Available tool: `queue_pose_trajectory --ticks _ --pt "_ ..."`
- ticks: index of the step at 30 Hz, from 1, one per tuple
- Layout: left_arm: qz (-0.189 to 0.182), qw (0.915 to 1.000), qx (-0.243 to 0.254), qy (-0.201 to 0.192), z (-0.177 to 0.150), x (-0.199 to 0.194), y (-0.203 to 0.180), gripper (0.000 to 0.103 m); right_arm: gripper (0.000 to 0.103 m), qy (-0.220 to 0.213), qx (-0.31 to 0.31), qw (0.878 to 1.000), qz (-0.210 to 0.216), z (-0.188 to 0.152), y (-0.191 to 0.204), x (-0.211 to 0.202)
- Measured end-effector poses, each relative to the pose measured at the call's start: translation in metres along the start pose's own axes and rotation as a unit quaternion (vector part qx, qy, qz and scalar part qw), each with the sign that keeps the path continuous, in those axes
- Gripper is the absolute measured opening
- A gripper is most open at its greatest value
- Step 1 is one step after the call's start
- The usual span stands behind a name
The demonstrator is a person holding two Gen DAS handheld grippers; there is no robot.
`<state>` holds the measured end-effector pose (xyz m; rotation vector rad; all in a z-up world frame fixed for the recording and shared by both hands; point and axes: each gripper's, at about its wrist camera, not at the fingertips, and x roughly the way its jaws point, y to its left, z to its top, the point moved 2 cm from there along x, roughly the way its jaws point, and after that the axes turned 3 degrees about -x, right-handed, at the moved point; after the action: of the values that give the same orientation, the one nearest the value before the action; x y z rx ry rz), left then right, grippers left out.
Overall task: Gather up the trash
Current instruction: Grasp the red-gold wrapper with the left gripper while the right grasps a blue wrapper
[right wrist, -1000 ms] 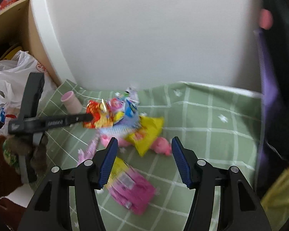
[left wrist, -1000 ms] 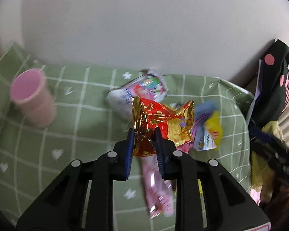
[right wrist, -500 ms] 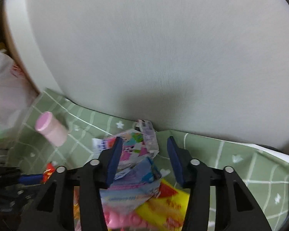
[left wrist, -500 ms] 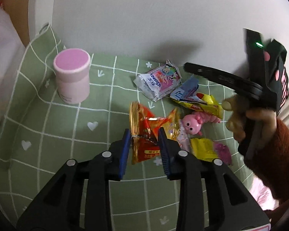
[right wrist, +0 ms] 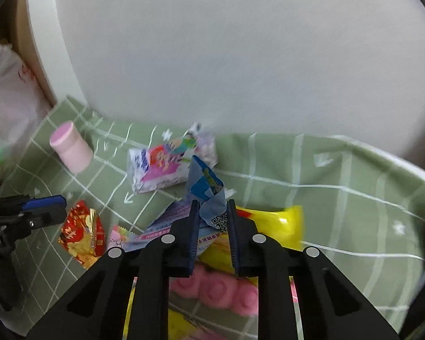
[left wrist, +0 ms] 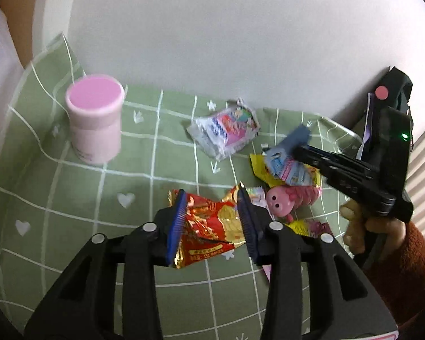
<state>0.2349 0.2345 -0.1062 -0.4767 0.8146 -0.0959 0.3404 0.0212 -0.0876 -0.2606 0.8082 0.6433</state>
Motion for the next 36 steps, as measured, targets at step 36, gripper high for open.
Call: queue_pose_trajectory --ticks 36 --pt "0.035 0.9923 0.061 0.102 -0.033 0.025 -0.053 0.043 0.018 -0.029 0.121 0.986 -0.108 -0.073 -0.041 -0.113"
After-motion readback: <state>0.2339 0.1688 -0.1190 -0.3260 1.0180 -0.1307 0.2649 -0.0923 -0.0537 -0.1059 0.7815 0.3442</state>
